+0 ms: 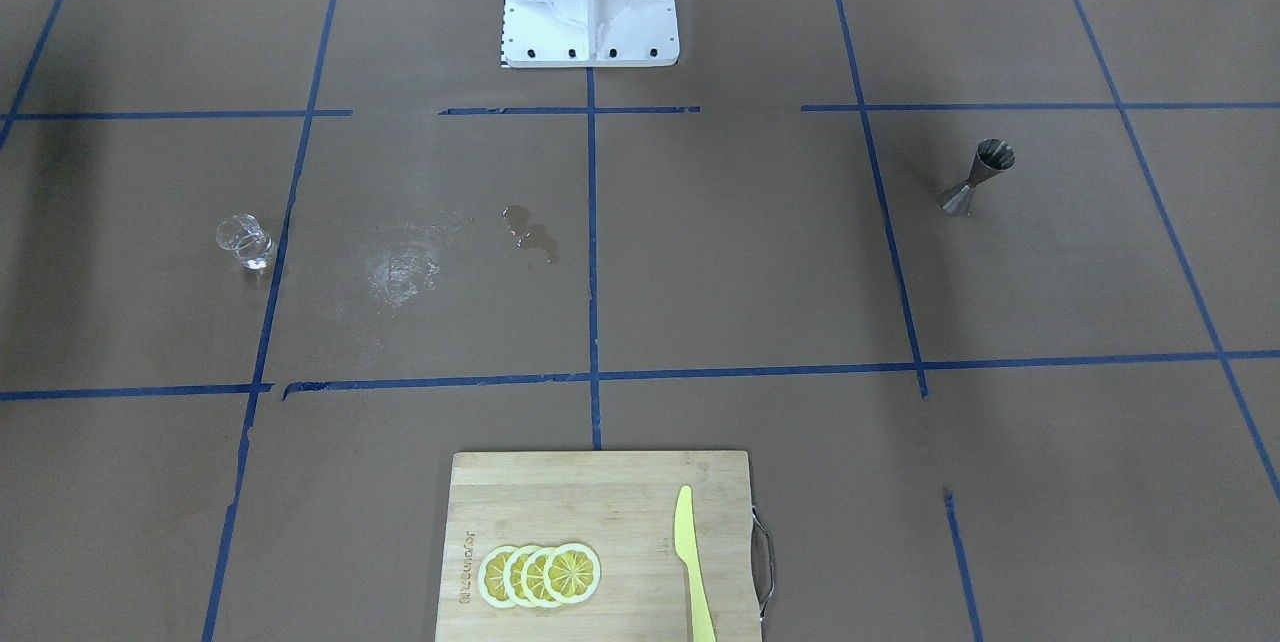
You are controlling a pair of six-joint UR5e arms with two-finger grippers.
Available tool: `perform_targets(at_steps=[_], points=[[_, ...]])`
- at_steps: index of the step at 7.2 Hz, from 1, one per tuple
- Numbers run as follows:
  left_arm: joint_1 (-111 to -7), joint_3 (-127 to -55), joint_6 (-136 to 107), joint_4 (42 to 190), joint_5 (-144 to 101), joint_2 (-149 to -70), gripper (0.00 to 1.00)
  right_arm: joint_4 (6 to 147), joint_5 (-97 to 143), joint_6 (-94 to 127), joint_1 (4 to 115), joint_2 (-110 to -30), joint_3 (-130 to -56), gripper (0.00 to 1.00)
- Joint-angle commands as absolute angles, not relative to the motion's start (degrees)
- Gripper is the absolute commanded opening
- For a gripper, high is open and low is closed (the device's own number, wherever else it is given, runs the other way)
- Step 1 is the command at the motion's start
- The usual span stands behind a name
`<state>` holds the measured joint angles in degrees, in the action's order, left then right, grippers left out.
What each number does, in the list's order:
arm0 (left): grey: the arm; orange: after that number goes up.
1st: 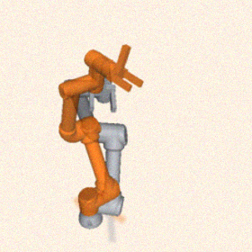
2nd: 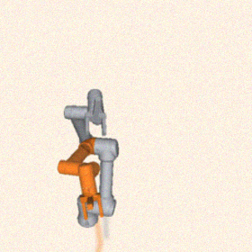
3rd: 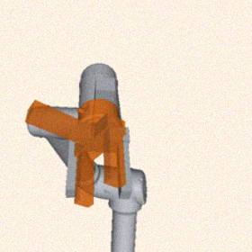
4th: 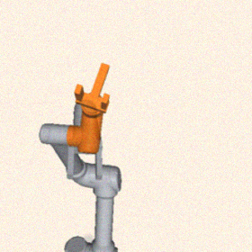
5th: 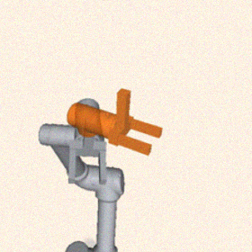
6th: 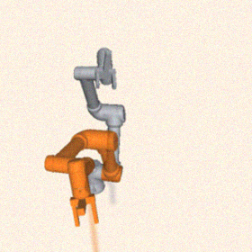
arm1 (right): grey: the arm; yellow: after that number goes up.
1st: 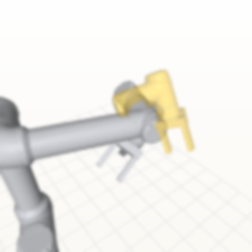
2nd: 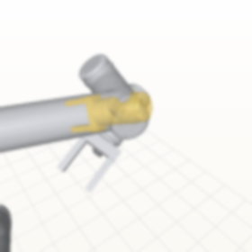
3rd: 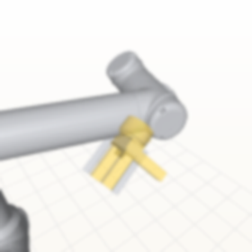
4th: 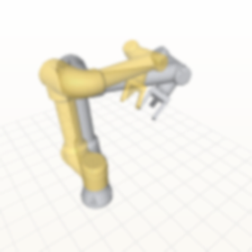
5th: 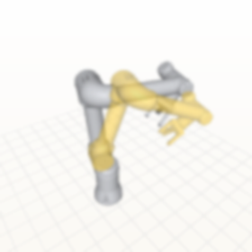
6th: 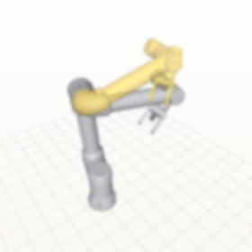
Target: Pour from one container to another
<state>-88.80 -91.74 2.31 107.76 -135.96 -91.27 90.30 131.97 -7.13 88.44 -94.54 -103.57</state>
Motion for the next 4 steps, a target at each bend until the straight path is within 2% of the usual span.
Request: perform_targets(at_steps=[1,3,4], points=[[-88.95,-95.07,7.56,106.18,-135.70,-82.84,1.00,92.55,134.82,-9.67,89.56,-97.02,-101.78,1.00],[-89.12,-100.07,7.03,94.18,-136.05,-82.10,1.00,92.46,134.65,-10.02,89.56,-100.00,-101.78,1.00],[-89.12,-100.80,6.86,94.31,-135.01,-81.39,1.00,91.16,134.65,-10.02,89.47,-100.54,-101.78,1.00]])
